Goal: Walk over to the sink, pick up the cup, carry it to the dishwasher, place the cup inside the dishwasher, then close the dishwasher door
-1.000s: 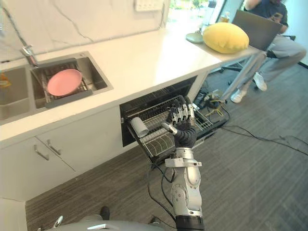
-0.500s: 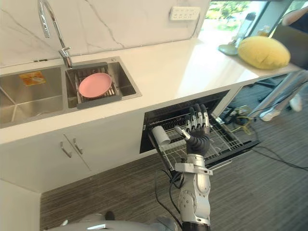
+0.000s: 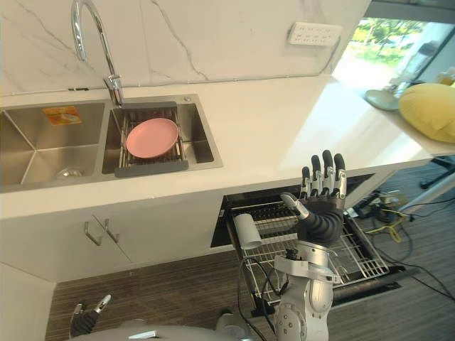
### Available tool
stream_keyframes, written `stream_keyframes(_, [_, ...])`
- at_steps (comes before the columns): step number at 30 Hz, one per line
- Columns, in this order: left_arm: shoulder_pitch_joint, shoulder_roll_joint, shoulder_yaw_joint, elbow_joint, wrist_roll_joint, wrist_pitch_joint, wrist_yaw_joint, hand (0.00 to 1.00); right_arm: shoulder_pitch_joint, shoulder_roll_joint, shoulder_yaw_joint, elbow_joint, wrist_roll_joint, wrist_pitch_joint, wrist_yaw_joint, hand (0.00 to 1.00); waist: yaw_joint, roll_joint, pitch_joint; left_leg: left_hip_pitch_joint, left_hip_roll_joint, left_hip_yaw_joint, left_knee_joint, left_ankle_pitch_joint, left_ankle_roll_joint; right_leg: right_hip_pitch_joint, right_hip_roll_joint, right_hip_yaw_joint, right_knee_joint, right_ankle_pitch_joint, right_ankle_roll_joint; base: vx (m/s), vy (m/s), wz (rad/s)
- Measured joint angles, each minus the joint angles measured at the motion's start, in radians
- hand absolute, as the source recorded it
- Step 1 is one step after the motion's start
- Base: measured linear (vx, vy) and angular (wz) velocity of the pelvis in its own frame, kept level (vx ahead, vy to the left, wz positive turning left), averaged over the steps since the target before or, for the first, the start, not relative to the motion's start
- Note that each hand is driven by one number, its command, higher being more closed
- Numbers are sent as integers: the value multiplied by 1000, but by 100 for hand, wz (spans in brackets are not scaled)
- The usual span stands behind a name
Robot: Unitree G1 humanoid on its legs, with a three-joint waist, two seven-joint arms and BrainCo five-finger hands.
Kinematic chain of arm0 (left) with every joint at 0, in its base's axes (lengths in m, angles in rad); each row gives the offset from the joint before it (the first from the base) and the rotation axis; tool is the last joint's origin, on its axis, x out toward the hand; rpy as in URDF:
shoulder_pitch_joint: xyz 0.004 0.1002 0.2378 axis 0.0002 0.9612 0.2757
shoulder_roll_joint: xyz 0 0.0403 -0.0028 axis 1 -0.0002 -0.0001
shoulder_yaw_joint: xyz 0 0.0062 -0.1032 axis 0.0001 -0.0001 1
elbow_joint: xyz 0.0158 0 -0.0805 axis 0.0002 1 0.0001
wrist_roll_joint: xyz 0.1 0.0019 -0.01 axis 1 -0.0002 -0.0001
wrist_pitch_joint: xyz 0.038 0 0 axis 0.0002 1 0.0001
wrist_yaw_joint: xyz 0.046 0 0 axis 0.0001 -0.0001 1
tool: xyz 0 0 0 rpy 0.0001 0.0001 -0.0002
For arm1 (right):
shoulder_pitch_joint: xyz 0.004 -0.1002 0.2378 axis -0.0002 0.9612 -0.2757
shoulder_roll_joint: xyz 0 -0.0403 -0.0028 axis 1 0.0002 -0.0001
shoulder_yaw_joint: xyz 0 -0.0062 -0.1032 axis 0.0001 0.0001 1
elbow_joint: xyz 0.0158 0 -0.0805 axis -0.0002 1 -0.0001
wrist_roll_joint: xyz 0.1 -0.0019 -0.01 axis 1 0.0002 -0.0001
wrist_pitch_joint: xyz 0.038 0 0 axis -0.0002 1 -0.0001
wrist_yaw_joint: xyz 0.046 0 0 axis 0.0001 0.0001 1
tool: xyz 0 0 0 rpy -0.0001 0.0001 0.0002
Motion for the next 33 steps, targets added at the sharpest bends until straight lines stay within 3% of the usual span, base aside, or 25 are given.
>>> stream_keyframes(2, [0, 0, 2, 2, 9, -1, 0, 0, -2, 14, 1, 0, 3, 2, -4, 0, 0, 1, -7, 31, -2, 4, -27, 1, -2, 33, 2, -7, -28, 1, 1, 119, 6, 2])
stream_keyframes(6, [3, 22, 8, 19, 17, 0, 5, 0, -6, 16, -4, 0, 12, 15, -12, 0, -1, -28, -27, 66, -9, 8, -74, 10, -13, 56, 4, 0, -48, -9, 13, 81, 11, 1])
stream_keyframes(10, [3, 32, 15, 59, 19, 0, 46, 0, -10, 13, -31, 9, 43, 52, -9, 0, -7, -31, -31, 70, 6, 8, -31, -6, -12, 60, 22, 10, -11, -67, 5, 65, -30, 5])
stream_keyframes(12, [5, 25, 37, 68, 19, -1, 53, 0, 0, 10, -30, 7, 60, 54, -7, 0, -8, -24, -23, -56, 37, 7, 243, -4, 15, 68, 22, 1, 10, -94, -6, 31, -47, 15])
stream_keyframes(13, [8, 13, 39, 75, 16, -1, 63, 0, -3, 5, -31, 6, 60, 54, -3, 0, -4, -8, -11, -104, 58, 8, 359, 19, 30, 93, 26, -1, 9, -100, -12, 37, -37, 16])
stream_keyframes(14, [17, 8, 49, 76, 12, -1, 66, 0, -3, 6, -36, 6, 59, 54, 7, 0, -4, -16, 0, -135, 76, 13, 459, 61, 25, 132, 20, -11, -4, -107, -14, 84, -6, 15])
stream_keyframes(16, [27, 3, 47, 79, -5, 1, 62, 0, -16, 7, -53, 9, 58, 49, 5, 0, 2, -6, 0, -139, 66, 57, 402, -24, 21, 166, -9, -17, -20, -112, -8, 109, 42, 18])
stream_keyframes(17, [32, -3, 46, 79, -5, 1, 63, 0, -29, 1, -65, 11, 58, 48, 2, 0, 5, -2, 3, -167, 29, 71, 273, -33, 29, 168, -45, -17, -21, -119, 2, 98, 119, 11])
stream_keyframes(19, [47, -8, 43, 78, -4, -2, 65, 0, -30, -3, -65, 11, 58, 47, 1, 0, 9, -1, 3, -180, -11, 51, 112, 22, 26, 173, -75, -1, -23, -133, 25, 92, 177, -10])
stream_keyframes(20, [73, -18, 40, 79, -5, -4, 67, 0, -27, -13, -55, 15, 58, 41, 0, 0, 20, 0, 5, -156, -37, 38, 70, 110, 11, 192, -89, 33, -32, -145, 43, 178, 244, -47])
stream_keyframes(22, [96, -28, 38, 83, -8, -9, 75, 0, -27, -13, -25, 17, 56, 25, -12, 0, 34, -11, 7, -138, -80, 37, 87, 89, 33, 222, -102, 103, -75, -158, 35, 248, 263, -44])
stream_keyframes(24, [87, -7, 36, 85, -6, -16, 81, 0, -35, -12, -11, 17, 56, 9, -20, 0, 31, -32, 5, -160, -87, 55, 154, 54, 65, 215, -107, 157, -69, -153, 40, 257, 247, -8])
stream_keyframes(26, [75, 13, 44, 86, -5, -16, 82, 0, -43, -3, -14, 17, 57, 8, -19, 0, 30, -59, 0, -167, -90, 76, 187, 14, 79, 204, -116, 184, -67, -122, 60, 236, 182, -23])
stream_keyframes(28, [61, 32, 43, 93, -5, -17, 82, 0, -44, 14, -31, 17, 59, 8, -19, 0, 30, -78, -5, -146, -104, 90, 167, 10, 86, 198, -128, 201, -63, -103, 50, 208, 120, -18])
stream_keyframes(32, [19, 50, 35, 96, -1, -28, 87, 0, -59, 13, -39, 32, 55, 5, -18, 0, 29, -89, -10, -80, -129, 92, 103, 5, 97, 171, -133, 219, 28, -82, 45, 147, 76, -16])
stream_keyframes(33, [6, 55, 35, 101, -1, -33, 89, 0, -77, 13, -37, 55, 33, 5, -20, 0, 30, -87, -10, -61, -130, 97, 71, 3, 100, 112, -129, 232, 131, -83, 46, 53, 42, -44])
